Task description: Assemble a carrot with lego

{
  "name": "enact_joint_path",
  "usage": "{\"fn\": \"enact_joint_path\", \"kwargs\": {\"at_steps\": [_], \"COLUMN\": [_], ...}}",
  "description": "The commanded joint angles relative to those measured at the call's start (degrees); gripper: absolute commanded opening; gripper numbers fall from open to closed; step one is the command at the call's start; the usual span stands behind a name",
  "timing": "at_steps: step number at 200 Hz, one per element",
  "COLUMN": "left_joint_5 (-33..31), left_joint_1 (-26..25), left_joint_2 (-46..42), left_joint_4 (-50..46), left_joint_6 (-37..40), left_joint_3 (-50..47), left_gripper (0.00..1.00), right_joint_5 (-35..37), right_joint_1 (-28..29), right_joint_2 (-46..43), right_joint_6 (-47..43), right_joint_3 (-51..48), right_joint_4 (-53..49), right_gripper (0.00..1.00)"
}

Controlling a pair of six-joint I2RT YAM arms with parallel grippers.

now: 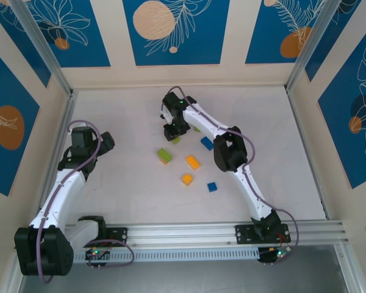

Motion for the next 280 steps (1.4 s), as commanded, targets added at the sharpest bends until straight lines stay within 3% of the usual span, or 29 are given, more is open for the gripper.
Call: {"fn": "enact_joint_path", "kwargs": {"at_steps": [1, 71, 280], "left_joint_5": [0.6, 0.7, 0.7], "left_joint_1": [0.8, 0.8, 0.8], "left_joint_2": [-0.3, -1.2, -1.4], "left_joint_4": [1.1, 0.7, 0.4], "left_joint_6": [-0.6, -0.6, -0.5], "left_joint_3": [0.9, 0.9, 1.0], "left_gripper": [0.99, 0.99, 0.99], "right_joint_5": [-0.4, -0.2, -0.7], "right_joint_1": [2.0, 8.5, 9.7], "right_joint_2": [-9.9, -19.4, -17.2], "right_joint_6": [1.4, 4.1, 2.2], "right_joint_3": [-4.1, -15.3, -20.2], "right_joint_4": [-1.3, -0.9, 4.0], "right_gripper": [0.35, 0.35, 0.33]}}
